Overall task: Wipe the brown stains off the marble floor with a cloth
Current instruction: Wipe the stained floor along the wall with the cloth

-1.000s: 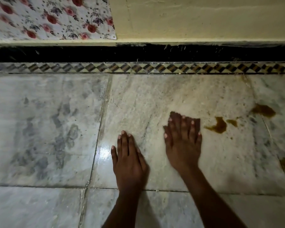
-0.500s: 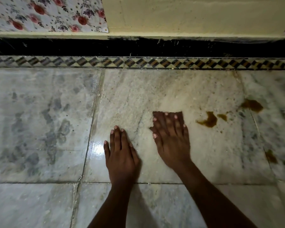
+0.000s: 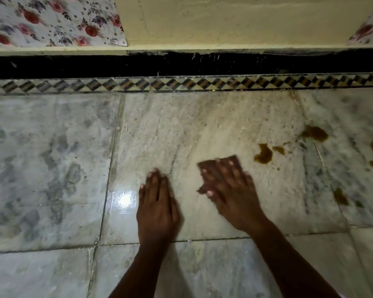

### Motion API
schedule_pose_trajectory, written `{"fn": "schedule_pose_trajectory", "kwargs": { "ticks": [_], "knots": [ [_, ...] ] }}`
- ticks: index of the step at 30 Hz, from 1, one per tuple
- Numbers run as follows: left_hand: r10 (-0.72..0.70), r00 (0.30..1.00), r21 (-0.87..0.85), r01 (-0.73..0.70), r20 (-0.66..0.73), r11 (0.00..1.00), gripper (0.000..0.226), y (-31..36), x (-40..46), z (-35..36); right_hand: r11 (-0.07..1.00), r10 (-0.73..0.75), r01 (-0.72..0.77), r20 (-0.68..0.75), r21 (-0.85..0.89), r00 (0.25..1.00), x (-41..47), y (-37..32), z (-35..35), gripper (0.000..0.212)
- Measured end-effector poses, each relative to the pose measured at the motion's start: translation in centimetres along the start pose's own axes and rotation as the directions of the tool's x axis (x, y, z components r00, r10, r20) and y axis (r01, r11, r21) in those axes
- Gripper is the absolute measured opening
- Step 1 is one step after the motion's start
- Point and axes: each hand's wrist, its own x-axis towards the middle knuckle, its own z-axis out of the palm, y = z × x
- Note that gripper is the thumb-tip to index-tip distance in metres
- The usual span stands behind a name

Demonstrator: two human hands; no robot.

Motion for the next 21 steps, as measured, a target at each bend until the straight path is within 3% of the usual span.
{"fn": "schedule_pose_trajectory", "kwargs": {
  "ticks": [2,4,5,6,7,10,12,13,15,18,19,21],
  "knots": [
    [0.126,0.992,-0.031,-0.126,0.018,0.992,0.056,0.2,-0.3,0.0,0.949,0.316,-0.316,-0.019,0.025,0.949,1.2,2.6,-0.9,0.063],
    [0.128,0.992,-0.048,-0.126,0.022,0.991,0.055,0.3,-0.3,-0.2,0.797,0.593,-0.587,0.002,0.141,0.805,5.9,2.8,-1.7,0.063],
    [0.115,0.993,-0.052,-0.115,0.016,0.992,0.055,0.4,-0.2,-0.2,0.741,0.651,-0.645,0.034,0.188,0.758,8.6,2.3,-2.1,0.065],
    [0.107,0.994,-0.049,-0.107,0.007,0.993,0.056,0.4,-0.1,-0.1,0.735,0.650,-0.649,0.070,0.198,0.757,10.9,1.4,-2.3,0.066],
    [0.109,0.994,-0.041,-0.108,0.003,0.993,0.056,0.3,0.0,-0.1,0.780,0.591,-0.596,0.087,0.191,0.802,12.3,0.4,-2.2,0.065],
    [0.117,0.993,-0.035,-0.117,0.004,0.993,0.058,0.2,0.1,-0.1,0.970,0.228,-0.224,-0.035,0.092,0.973,9.5,-1.8,-0.5,0.065],
    [0.116,0.993,-0.040,-0.116,0.010,0.992,0.058,0.1,0.0,-0.1,0.999,0.045,-0.043,-0.057,0.031,0.997,3.8,-1.8,0.1,0.064],
    [0.113,0.994,-0.042,-0.113,0.007,0.993,0.058,0.1,0.0,-0.1,0.999,0.036,-0.035,-0.031,0.025,0.999,1.3,-1.0,0.1,0.063],
    [0.113,0.994,-0.041,-0.113,-0.002,0.993,0.059,0.1,0.1,-0.2,0.975,0.220,-0.220,-0.010,0.027,0.975,-1.1,1.4,-0.6,0.062],
    [0.096,0.995,-0.051,-0.097,-0.017,0.994,0.060,0.2,0.1,-0.1,0.776,0.630,-0.623,-0.070,0.100,0.774,3.4,3.6,-1.7,0.062],
    [0.093,0.995,-0.050,-0.094,-0.025,0.994,0.060,0.1,0.1,0.0,0.722,0.687,-0.676,-0.039,0.148,0.725,6.4,3.5,-2.2,0.063],
    [0.092,0.995,-0.036,-0.093,-0.031,0.995,0.062,0.1,0.1,0.2,0.735,0.656,-0.652,0.049,0.184,0.753,12.0,2.3,-2.9,0.064]
  ]
}}
